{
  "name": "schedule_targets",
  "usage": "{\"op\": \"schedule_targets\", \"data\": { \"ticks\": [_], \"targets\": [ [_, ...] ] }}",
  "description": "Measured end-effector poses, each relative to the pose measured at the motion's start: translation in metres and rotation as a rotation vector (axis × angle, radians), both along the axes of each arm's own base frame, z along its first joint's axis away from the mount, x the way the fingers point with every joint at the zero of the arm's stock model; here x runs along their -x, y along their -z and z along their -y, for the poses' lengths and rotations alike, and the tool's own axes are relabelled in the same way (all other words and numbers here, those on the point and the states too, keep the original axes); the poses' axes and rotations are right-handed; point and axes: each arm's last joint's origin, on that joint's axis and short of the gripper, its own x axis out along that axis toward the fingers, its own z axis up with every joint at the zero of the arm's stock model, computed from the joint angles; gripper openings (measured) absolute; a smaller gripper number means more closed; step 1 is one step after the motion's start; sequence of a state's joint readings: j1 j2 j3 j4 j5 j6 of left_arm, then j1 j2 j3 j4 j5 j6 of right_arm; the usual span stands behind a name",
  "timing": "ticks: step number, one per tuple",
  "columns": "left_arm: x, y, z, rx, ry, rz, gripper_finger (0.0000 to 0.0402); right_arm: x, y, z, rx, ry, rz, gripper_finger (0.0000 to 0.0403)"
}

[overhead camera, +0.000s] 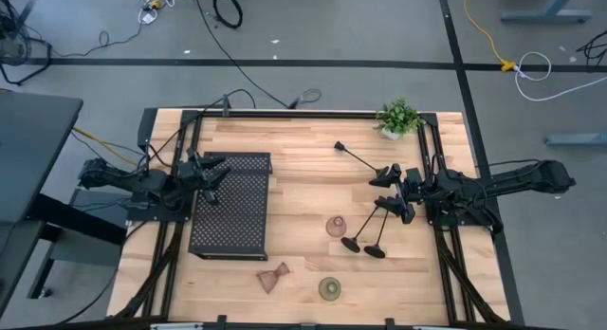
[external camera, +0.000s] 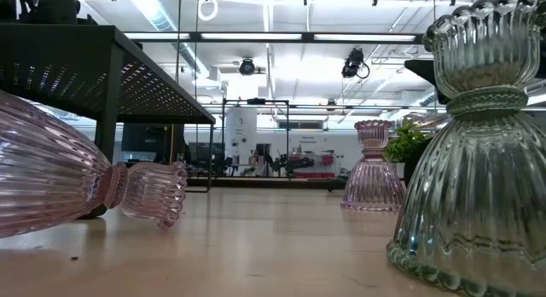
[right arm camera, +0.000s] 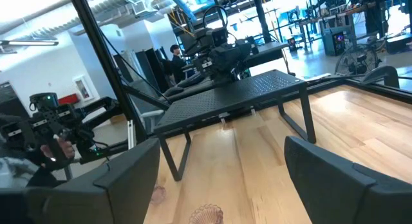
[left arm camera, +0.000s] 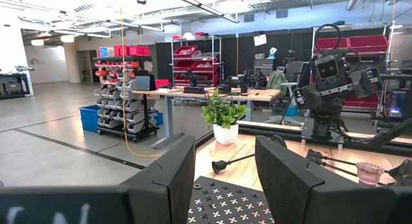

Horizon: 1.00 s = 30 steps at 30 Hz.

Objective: Pick & Place candle stick holders

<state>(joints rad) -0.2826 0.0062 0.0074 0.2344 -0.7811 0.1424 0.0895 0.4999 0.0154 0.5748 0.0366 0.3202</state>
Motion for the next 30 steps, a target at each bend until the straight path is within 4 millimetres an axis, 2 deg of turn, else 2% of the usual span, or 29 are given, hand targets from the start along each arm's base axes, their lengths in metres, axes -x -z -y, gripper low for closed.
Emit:
{"op": "schedule_targets", "data": {
  "ticks": [17,22,30],
  "targets": [
    [0.000,0.000,0.000,0.001,0.001,0.002,0.0165,0.000,-0.001,0.000,-0.010,0.001,0.009,0.0329],
    [-0.001,0.000,0.001,0.015,0.062,0.019,0.0165,0.001,-0.008,0.003,0.031,0.101,0.088,0.0329],
    [-0.002,-0.001,0.005,0.083,0.196,0.067,0.0165,0.007,-0.027,0.006,-0.058,0.177,0.285,0.0329]
  ]
}}
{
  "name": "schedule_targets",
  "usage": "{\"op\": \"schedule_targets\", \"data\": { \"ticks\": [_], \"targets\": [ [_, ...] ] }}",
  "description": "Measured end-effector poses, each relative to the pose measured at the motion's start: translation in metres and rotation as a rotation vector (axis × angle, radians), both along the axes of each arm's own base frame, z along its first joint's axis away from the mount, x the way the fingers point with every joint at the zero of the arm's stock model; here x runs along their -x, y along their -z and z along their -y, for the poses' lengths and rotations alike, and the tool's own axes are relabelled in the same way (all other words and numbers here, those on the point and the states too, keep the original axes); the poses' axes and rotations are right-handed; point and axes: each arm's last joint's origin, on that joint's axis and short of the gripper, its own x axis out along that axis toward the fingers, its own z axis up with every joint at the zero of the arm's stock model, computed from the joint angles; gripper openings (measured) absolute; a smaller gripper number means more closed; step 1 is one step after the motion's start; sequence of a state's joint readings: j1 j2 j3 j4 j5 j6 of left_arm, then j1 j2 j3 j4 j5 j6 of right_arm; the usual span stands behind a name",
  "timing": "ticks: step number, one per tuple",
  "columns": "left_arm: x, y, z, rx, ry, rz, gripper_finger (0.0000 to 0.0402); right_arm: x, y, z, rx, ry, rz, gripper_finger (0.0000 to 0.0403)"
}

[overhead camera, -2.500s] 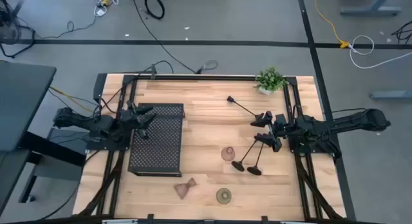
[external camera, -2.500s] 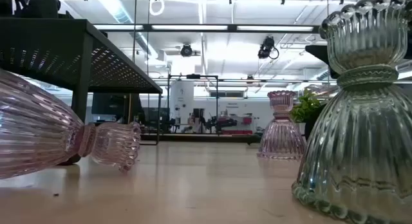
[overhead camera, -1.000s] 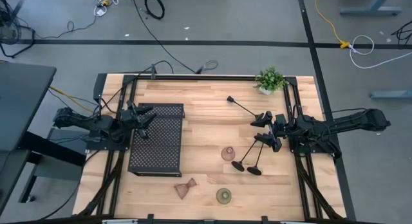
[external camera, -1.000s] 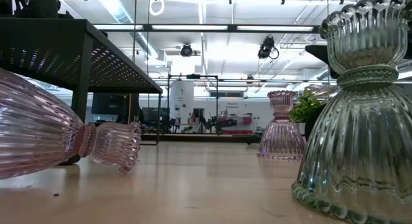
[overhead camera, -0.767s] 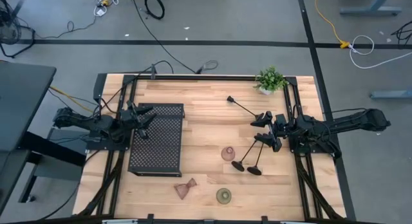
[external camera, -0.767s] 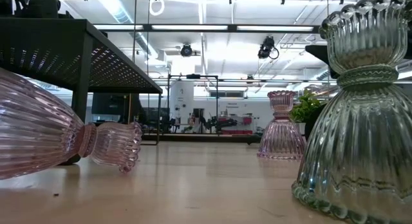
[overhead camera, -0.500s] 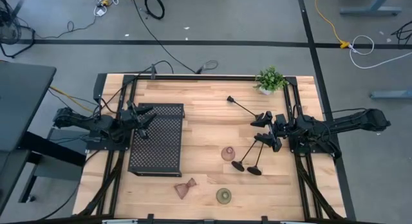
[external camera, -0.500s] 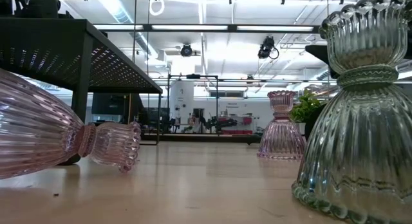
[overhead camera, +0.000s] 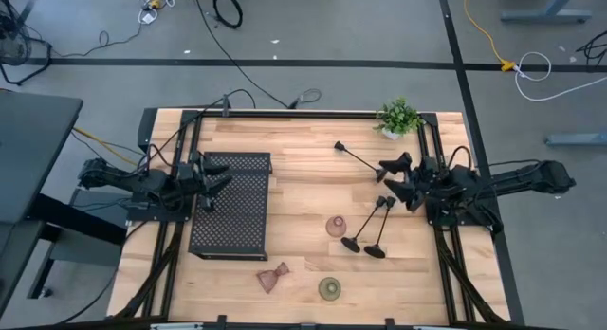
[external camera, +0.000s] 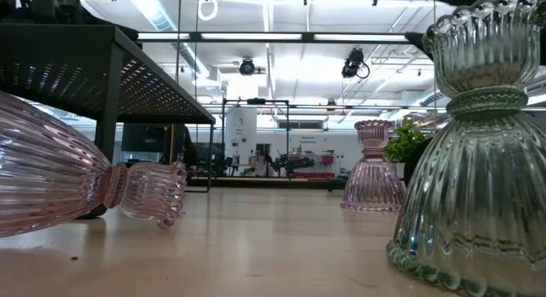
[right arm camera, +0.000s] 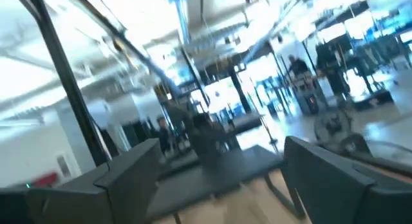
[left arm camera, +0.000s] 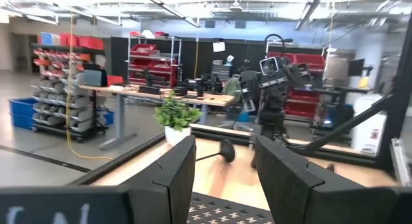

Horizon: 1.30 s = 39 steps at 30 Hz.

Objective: Pick & Place candle stick holders
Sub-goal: Put the top black candle holder on the shelf

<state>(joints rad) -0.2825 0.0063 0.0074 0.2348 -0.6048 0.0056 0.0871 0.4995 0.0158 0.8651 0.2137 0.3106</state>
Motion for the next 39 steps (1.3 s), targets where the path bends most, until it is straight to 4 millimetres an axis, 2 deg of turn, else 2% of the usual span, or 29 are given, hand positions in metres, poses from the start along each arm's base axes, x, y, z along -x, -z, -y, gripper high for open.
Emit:
{"op": "schedule_targets", "data": {
  "ticks": [3,8,12,15,18,21,23,25,31,35,39],
  "targets": [
    [0.000,0.000,0.000,0.019,0.005,0.006,0.0165,0.005,-0.010,0.002,0.081,0.089,0.091,0.0329],
    [0.000,0.000,0.000,0.026,0.006,0.009,0.0165,0.015,-0.024,0.004,0.051,0.143,0.267,0.0329],
    [0.000,0.000,0.000,0.026,0.006,0.009,0.0165,0.017,-0.027,0.004,-0.021,0.104,0.322,0.0329],
    [0.000,0.000,0.000,0.026,0.006,0.009,0.0165,0.016,-0.029,0.005,-0.018,0.146,0.302,0.0329],
    [0.000,0.000,0.000,0.026,0.006,0.009,0.0165,0.004,-0.038,0.007,-0.036,0.271,0.130,0.0329],
    [0.000,0.000,0.000,0.027,0.002,0.009,0.0165,-0.011,-0.054,0.012,-0.044,0.431,-0.169,0.0329],
    [0.000,0.000,0.000,0.024,0.002,0.008,0.0165,-0.015,-0.062,0.018,-0.092,0.572,-0.372,0.0329],
    [0.000,0.000,0.000,0.023,0.001,0.007,0.0165,-0.017,-0.068,0.024,-0.161,0.639,-0.508,0.0329],
    [0.000,0.001,0.000,0.019,0.001,-0.006,0.0165,-0.023,-0.083,0.039,-0.268,0.733,-0.737,0.0329],
    [-0.001,0.004,0.000,0.013,-0.002,-0.038,0.0165,-0.034,-0.093,0.051,-0.296,0.709,-0.827,0.0329],
    [-0.001,0.007,0.000,0.016,-0.001,-0.066,0.0165,-0.049,-0.093,0.066,-0.314,0.710,-0.966,0.0329]
  ]
}}
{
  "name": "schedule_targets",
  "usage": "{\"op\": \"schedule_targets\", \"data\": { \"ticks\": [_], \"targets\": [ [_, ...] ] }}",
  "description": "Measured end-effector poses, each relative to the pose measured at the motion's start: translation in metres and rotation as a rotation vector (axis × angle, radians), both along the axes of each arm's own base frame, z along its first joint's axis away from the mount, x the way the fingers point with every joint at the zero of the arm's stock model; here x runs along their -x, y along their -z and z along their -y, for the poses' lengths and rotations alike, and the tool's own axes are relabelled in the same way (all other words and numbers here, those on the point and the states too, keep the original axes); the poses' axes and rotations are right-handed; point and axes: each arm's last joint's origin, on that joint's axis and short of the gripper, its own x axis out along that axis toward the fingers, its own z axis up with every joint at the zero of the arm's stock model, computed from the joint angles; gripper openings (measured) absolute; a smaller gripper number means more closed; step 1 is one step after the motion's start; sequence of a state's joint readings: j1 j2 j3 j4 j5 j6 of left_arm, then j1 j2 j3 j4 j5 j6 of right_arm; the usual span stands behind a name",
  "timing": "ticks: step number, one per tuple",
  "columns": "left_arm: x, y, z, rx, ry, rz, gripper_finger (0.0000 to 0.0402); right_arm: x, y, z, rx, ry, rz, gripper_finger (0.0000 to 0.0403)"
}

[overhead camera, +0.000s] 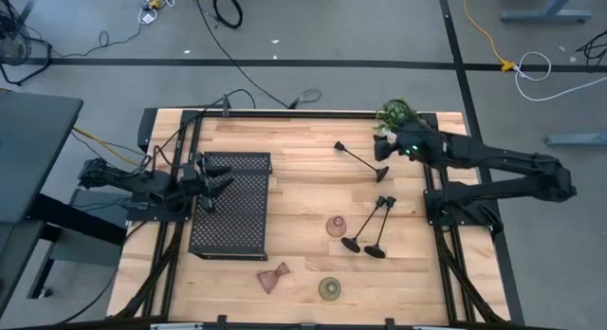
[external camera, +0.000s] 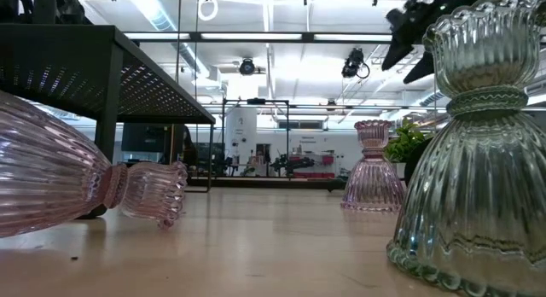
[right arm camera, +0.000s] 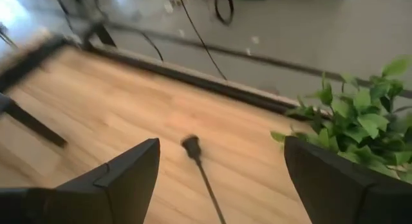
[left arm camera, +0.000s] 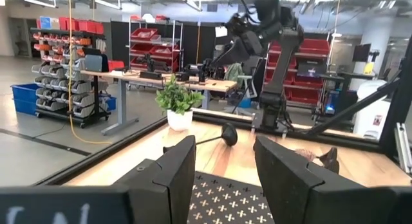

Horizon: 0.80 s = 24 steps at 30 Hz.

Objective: Pick & Place candle stick holders
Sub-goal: Put the top black candle holder on the shelf

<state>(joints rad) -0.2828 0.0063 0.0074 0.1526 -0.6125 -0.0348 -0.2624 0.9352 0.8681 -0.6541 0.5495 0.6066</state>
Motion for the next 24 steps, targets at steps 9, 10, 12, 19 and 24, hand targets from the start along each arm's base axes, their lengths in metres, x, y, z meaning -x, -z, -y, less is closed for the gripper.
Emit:
{"op": "schedule_targets", "data": {
  "ticks": [9,10,12,19,24],
  "targets": [
    [0.000,0.001,0.000,-0.001,0.000,-0.009,0.0165,-0.036,0.028,0.037,-0.182,-0.014,-0.275,0.0329],
    [0.000,0.001,0.000,0.000,0.000,-0.008,0.0165,-0.040,0.033,0.040,-0.198,-0.018,-0.296,0.0329],
    [0.000,0.001,0.000,0.003,0.001,-0.007,0.0165,-0.047,0.044,0.046,-0.219,-0.019,-0.341,0.0329],
    [0.000,0.001,0.000,0.003,0.001,-0.007,0.0165,-0.066,0.083,0.058,-0.359,-0.057,-0.459,0.0329],
    [0.000,0.001,0.000,0.003,0.001,-0.006,0.0165,-0.077,0.106,0.063,-0.385,-0.052,-0.517,0.0329]
  ]
}}
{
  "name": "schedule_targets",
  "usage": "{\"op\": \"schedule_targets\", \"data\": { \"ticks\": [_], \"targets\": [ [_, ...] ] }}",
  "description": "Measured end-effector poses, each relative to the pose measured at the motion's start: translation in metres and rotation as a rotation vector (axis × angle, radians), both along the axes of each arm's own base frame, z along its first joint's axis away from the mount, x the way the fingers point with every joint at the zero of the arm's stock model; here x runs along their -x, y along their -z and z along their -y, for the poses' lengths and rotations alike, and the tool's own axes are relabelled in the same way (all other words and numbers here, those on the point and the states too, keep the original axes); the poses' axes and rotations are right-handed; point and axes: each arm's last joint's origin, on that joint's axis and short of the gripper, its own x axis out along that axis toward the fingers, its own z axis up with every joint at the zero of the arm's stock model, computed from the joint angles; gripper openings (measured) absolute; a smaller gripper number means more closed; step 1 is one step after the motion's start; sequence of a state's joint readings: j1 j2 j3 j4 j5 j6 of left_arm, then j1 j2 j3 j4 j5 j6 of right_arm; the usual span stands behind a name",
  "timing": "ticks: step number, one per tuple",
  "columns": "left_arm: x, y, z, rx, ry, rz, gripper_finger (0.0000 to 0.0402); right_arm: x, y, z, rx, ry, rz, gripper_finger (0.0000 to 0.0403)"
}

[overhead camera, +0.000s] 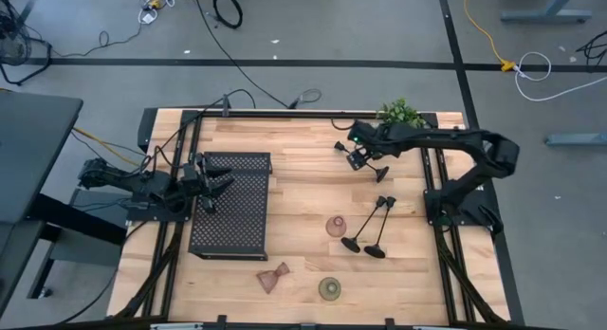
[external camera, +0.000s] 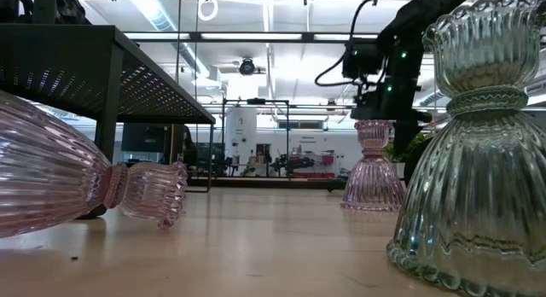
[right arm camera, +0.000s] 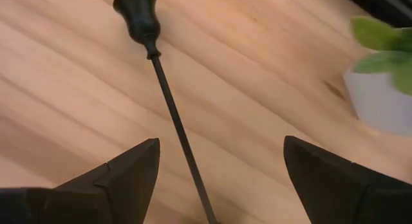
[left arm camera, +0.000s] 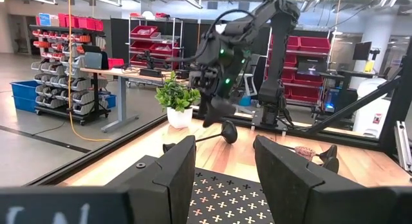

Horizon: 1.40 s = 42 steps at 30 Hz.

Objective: Pick & Place candle stick holders
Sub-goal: Put the top black candle holder on the shelf

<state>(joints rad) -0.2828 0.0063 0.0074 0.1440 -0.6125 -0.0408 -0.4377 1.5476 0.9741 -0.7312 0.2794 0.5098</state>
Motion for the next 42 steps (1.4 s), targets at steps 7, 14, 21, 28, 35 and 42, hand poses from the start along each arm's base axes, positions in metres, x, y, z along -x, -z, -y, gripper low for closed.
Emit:
{"op": "schedule_targets", "data": {
  "ticks": [7,14,21,28,35,42],
  "targets": [
    [0.000,0.000,0.000,0.000,0.000,0.000,0.0165,-0.011,0.022,0.005,0.001,-0.035,-0.046,0.0329],
    [0.000,0.000,0.000,0.000,0.000,0.000,0.0165,-0.013,0.029,0.006,-0.007,-0.046,-0.067,0.0329],
    [0.000,0.000,0.000,0.000,-0.001,0.000,0.0165,-0.016,0.030,0.006,-0.034,-0.056,-0.044,0.0329],
    [0.000,0.000,0.000,0.000,-0.002,0.000,0.0165,-0.018,0.030,0.004,-0.040,-0.065,-0.031,0.0329],
    [0.000,0.000,0.000,0.001,-0.003,-0.001,0.0165,-0.020,0.034,0.000,-0.044,-0.076,-0.039,0.0329],
    [0.000,0.000,0.000,0.000,0.000,-0.001,0.0165,-0.024,0.045,0.002,-0.046,-0.081,-0.059,0.0329]
  ]
}}
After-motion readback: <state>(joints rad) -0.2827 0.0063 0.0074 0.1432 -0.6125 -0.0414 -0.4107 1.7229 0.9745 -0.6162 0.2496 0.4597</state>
